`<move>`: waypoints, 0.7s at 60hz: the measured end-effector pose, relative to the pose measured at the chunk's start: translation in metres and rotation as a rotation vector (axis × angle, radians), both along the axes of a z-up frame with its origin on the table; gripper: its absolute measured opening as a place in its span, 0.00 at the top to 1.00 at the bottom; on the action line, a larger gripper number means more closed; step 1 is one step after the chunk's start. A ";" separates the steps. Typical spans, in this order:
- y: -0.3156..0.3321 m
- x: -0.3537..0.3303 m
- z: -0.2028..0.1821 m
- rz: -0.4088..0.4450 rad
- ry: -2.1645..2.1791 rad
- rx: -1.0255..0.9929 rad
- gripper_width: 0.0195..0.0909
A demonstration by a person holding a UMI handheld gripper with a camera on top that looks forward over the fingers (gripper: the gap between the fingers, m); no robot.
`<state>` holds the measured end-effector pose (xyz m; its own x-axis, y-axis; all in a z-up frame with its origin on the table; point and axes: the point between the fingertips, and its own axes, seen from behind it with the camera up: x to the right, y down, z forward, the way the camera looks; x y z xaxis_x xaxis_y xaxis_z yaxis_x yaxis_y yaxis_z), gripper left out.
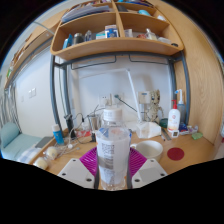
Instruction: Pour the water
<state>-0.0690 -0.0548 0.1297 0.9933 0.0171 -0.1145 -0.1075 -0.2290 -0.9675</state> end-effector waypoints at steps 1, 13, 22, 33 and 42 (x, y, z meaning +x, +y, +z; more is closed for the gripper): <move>0.003 -0.002 0.003 0.000 0.019 0.007 0.75; 0.043 -0.013 0.024 -0.033 0.417 -0.019 0.75; 0.062 -0.008 0.030 -0.104 0.845 -0.036 0.74; 0.069 -0.001 0.013 -0.225 1.247 -0.104 0.74; 0.075 -0.010 0.005 -0.227 1.473 -0.207 0.75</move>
<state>-0.0788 0.0199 0.1347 -0.0308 -0.2582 -0.9656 -0.9784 -0.1898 0.0820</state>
